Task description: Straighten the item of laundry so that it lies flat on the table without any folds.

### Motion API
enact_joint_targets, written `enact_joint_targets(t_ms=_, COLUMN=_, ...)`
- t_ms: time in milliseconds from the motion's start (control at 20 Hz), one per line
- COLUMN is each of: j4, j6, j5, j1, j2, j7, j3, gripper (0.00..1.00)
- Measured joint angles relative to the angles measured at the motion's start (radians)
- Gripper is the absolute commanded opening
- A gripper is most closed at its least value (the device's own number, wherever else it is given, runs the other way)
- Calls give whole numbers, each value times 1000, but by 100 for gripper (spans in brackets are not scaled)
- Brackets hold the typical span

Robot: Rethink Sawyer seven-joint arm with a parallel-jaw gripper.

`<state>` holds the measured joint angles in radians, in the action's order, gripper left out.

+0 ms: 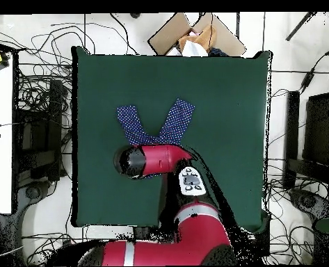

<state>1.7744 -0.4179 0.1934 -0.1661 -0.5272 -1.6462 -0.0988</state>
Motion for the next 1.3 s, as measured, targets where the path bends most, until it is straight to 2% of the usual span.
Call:
enact_joint_targets(t_ms=400, j4=66, j6=132, j5=58, j1=-38, j2=-10, j7=0, j3=47, gripper=100)
enact_joint_targets(t_ms=800, j4=77, j6=374, j5=79, j1=20, j2=50, j7=0, j3=165, gripper=100)
enact_joint_targets(t_ms=1300, j4=121, j6=516, j5=78, j1=24, j2=99, j7=0, j3=179, gripper=100)
